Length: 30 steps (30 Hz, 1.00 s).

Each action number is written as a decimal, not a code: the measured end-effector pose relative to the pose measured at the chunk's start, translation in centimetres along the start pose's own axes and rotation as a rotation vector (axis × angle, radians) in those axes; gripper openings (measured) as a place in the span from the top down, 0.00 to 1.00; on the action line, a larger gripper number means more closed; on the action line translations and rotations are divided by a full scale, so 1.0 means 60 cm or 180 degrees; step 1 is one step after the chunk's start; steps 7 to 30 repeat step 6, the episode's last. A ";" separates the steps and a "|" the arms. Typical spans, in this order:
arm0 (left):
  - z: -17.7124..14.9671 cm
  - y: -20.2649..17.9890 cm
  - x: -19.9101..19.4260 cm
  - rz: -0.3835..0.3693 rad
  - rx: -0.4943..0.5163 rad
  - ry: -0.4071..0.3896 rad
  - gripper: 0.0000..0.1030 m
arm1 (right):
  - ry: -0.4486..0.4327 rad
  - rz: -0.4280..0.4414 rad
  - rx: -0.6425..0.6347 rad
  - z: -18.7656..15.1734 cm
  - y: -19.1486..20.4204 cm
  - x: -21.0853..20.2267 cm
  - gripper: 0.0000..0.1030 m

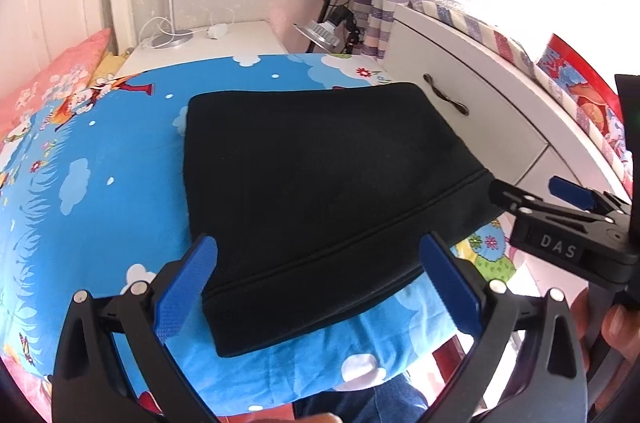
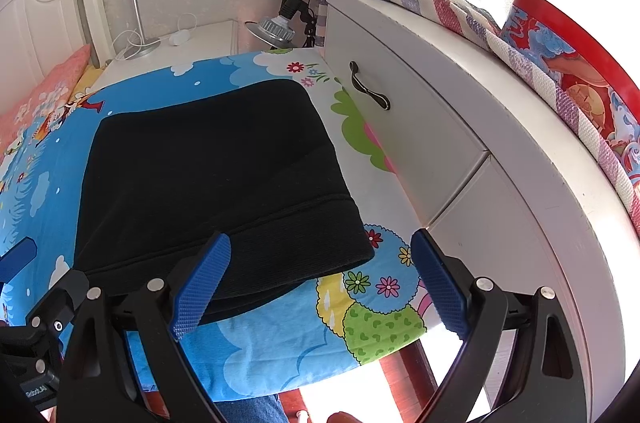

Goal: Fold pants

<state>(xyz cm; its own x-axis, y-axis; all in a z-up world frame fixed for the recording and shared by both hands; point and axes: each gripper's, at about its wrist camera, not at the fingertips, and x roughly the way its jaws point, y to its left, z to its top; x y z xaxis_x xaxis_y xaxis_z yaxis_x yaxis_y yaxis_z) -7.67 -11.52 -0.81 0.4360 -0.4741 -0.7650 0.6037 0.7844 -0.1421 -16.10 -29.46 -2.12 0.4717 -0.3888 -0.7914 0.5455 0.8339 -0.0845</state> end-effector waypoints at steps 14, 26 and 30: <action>-0.010 0.088 -0.072 0.0200 -0.0360 -0.0464 0.02 | -0.0064 0.0110 0.0088 -0.002 -0.005 -0.004 0.14; -0.010 0.088 -0.072 0.0200 -0.0360 -0.0464 0.02 | -0.0064 0.0110 0.0088 -0.002 -0.005 -0.004 0.14; -0.010 0.088 -0.072 0.0200 -0.0360 -0.0464 0.02 | -0.0064 0.0110 0.0088 -0.002 -0.005 -0.004 0.14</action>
